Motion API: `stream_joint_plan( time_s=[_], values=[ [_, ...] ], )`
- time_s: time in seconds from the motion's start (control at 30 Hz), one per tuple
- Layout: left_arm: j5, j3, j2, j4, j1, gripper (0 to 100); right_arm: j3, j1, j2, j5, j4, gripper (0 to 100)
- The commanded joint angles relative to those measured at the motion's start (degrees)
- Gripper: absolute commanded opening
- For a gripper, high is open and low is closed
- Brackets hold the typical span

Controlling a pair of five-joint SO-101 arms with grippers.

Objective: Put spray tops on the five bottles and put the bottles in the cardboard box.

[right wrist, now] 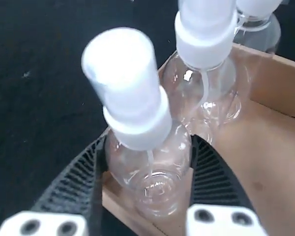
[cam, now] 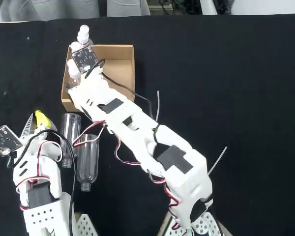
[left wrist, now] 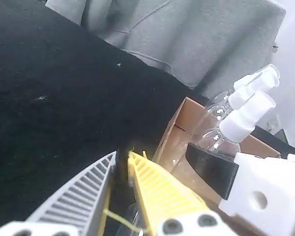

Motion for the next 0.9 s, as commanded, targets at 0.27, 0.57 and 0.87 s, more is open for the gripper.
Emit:
stream_joint_plan(
  time_s=[0.27,0.57,0.87],
  values=[
    [-0.62,1.27,-0.53,-1.05,-0.75,3,-3.74,-1.49,-0.22,-0.18,0.97,16.5],
    [-0.62,1.27,-0.53,-1.32,-2.15,3,-3.65,-2.64,-0.31,-0.35,2.90,26.5],
    [-0.62,1.27,-0.53,-1.32,-2.15,3,-4.18,-2.46,-0.75,-0.35,6.07,26.7]
  ],
)
